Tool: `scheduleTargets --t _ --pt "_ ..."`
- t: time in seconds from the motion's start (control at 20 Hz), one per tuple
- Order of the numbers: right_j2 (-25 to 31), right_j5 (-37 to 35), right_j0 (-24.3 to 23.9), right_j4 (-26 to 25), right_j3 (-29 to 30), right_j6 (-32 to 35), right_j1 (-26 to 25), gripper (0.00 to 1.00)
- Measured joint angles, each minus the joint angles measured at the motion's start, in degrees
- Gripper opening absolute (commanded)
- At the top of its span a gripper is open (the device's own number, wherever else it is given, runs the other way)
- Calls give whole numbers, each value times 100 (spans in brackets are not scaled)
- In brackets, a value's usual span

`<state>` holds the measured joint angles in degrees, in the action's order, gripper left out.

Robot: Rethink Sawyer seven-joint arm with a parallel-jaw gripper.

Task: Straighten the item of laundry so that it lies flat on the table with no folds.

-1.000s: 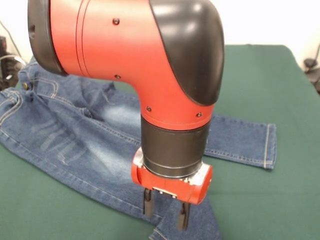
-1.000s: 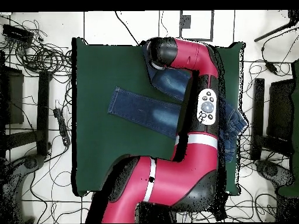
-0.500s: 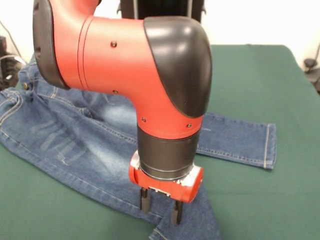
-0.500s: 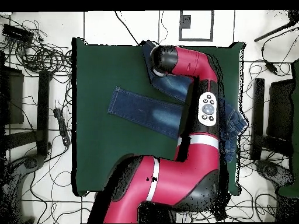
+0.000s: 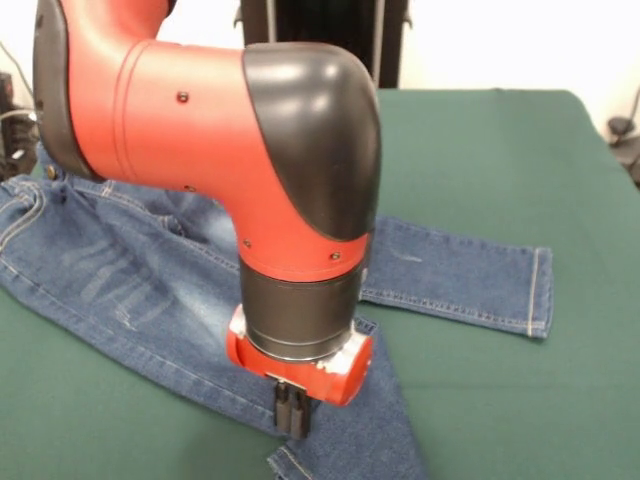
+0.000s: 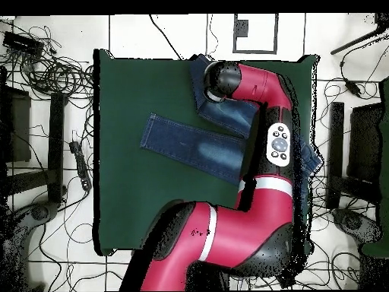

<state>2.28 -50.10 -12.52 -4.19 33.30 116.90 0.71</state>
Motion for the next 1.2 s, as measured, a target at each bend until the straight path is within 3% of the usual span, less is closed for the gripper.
scheduleTargets --t 0.85,0.9,1.2 --pt "176 0 -66 29 -1 0 9 0" --pt "223 0 -65 29 -1 0 13 100" --pt "255 0 -65 29 -1 0 14 100"
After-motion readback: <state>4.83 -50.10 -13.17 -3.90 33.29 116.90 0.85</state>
